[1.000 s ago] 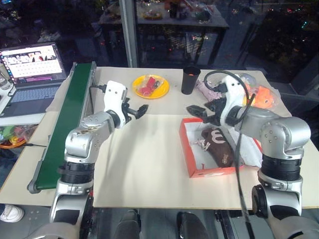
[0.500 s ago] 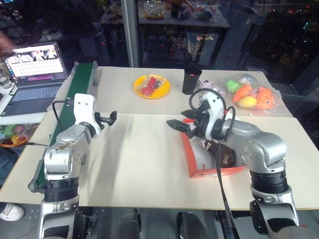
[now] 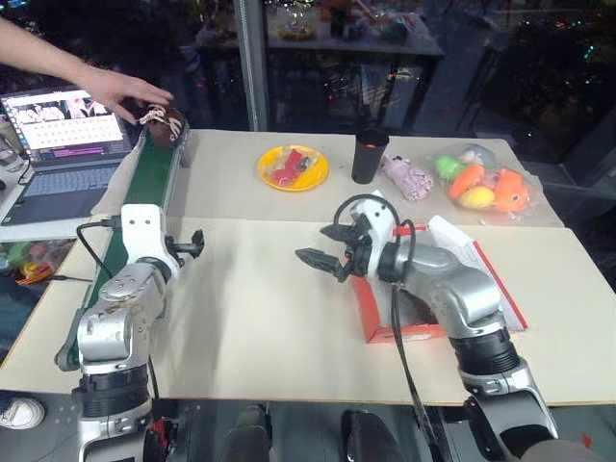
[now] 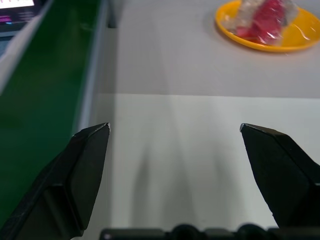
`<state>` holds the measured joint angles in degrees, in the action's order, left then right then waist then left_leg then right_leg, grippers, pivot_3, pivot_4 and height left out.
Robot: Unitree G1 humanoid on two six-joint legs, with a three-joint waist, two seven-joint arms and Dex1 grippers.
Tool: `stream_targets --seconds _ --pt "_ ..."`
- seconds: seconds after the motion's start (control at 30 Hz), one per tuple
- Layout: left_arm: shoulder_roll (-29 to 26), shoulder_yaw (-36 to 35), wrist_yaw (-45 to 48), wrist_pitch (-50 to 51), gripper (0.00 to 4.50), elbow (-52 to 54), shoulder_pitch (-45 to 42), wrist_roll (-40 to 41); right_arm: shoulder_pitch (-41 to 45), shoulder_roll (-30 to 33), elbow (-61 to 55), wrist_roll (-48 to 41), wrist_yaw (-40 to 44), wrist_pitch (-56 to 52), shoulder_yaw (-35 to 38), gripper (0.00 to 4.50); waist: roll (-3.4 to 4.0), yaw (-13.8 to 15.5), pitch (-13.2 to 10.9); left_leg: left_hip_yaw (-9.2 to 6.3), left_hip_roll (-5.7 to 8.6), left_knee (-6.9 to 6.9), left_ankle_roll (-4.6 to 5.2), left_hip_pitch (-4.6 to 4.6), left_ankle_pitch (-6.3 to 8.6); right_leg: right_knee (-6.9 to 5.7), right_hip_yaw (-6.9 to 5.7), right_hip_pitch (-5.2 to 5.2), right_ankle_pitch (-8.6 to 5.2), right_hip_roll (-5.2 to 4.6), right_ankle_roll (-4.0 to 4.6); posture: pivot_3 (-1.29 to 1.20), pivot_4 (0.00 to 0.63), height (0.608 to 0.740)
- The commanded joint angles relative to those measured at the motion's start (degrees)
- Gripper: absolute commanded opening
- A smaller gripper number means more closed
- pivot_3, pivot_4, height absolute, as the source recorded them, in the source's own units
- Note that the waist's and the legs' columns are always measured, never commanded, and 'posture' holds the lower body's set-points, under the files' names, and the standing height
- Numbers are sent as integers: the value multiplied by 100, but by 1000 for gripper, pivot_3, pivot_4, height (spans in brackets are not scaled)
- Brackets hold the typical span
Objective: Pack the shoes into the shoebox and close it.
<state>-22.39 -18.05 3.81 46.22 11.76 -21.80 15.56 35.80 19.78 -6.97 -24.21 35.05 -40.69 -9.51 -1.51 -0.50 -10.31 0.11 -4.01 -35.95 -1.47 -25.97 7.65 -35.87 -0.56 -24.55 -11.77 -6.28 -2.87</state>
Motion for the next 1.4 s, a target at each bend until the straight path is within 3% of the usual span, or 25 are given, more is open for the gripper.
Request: stream_targets --seconds 0.03,0.33,0.53,1.1,1.4 --pt "-162 -157 6 -505 4480 -371 -182 -167 166 -20 66 272 89 515 -19 4496 0 -1 0 0 0 1 0 0 0 0 0 0 0 0 0 0 150 736" --pt "-728 -205 333 -1664 4480 -2222 -1062 -357 6 -78 -194 395 69 532 -1 4496 -2 -11 1 0 0 4 -3 3 -1 3 -3 1 1 0 1 0 150 736" --pt "-744 -77 435 -2036 4480 -2787 -1428 -459 -85 -77 -389 407 -60 444 68 4496 -4 -12 1 0 0 6 -6 2 -3 -1 -6 0 3 0 4 0 150 736" --pt "-206 -93 -283 -2213 4480 -3010 -1411 -586 -107 57 -569 350 -121 316 105 4496 -6 -14 1 0 -1 6 -7 3 -4 -1 -5 1 3 0 4 0 150 736" --pt "-550 -440 -827 -1949 4480 -2390 -847 -844 -139 136 -631 336 -100 216 86 4496 -6 -45 1 0 -1 8 -7 5 -4 -4 -5 0 3 0 4 0 150 736"
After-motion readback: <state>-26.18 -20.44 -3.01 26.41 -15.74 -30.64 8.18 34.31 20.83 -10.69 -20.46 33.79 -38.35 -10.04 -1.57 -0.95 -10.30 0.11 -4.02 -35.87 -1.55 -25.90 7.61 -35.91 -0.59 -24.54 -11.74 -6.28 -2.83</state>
